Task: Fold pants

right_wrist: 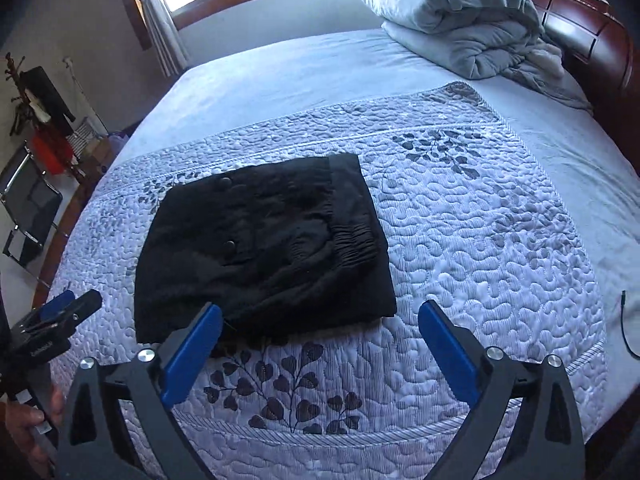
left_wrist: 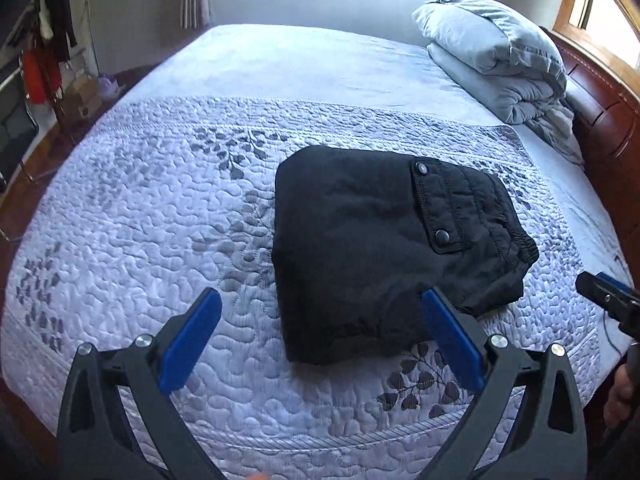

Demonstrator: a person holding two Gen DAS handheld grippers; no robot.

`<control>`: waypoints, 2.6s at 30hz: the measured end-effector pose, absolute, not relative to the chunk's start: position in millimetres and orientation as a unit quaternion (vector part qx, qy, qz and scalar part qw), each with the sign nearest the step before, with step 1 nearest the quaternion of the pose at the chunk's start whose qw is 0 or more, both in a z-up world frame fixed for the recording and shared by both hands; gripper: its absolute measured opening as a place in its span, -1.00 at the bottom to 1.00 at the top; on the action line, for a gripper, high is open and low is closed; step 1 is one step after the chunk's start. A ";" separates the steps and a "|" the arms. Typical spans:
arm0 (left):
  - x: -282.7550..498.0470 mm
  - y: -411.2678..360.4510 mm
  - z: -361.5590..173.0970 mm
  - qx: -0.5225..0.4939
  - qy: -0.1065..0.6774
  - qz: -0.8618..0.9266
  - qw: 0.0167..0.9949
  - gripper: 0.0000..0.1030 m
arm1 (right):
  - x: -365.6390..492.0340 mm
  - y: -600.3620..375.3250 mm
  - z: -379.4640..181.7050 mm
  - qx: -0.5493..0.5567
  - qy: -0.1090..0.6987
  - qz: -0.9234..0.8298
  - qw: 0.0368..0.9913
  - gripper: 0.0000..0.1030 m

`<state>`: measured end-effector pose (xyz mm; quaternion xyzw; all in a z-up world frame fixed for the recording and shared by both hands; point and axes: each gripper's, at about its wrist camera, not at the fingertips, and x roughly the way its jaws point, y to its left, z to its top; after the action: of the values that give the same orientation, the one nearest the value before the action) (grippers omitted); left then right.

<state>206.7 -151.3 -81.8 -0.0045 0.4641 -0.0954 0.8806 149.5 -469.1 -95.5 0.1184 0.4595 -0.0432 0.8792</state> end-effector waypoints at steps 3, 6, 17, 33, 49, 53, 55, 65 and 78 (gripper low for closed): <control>204.0 -151.8 -78.5 0.005 0.461 -0.093 0.882 0.94 | 145.5 -463.3 -89.1 0.110 0.455 -0.050 0.883 0.93; 204.2 -153.7 -77.7 0.004 0.463 -0.089 0.882 0.94 | 143.3 -461.2 -84.1 0.108 0.448 -0.053 0.886 0.93; 204.5 -171.1 -79.9 0.019 0.463 -0.089 0.882 0.94 | 137.6 -461.4 -74.2 0.106 0.434 -0.068 0.892 0.93; 207.8 -178.8 -89.4 -0.002 0.477 -0.103 0.873 0.94 | 140.8 -461.5 -80.5 0.106 0.440 -0.073 0.889 0.93; 206.6 -187.4 -85.4 0.017 0.465 -0.106 0.879 0.94 | 140.7 -460.7 -82.6 0.098 0.436 -0.070 0.892 0.93; 206.4 -189.9 -84.3 0.019 0.462 -0.110 0.880 0.94 | 141.4 -461.7 -84.7 0.098 0.437 -0.071 0.891 0.93; 206.7 -190.9 -84.2 0.021 0.462 -0.110 0.880 0.94 | 141.2 -461.9 -85.0 0.098 0.435 -0.071 0.892 0.93; 209.2 -193.1 -90.4 0.019 0.474 -0.109 0.873 0.94 | 142.2 -464.2 -89.5 0.099 0.441 -0.070 0.889 0.93; 208.6 -191.3 -90.1 0.034 0.474 -0.096 0.874 0.94 | 143.5 -461.1 -90.1 0.097 0.443 -0.069 0.889 0.93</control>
<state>208.6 -191.3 -90.1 0.0337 0.4744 -0.0961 0.8744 143.5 -461.1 -90.1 0.0965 0.4426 -0.0690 0.8888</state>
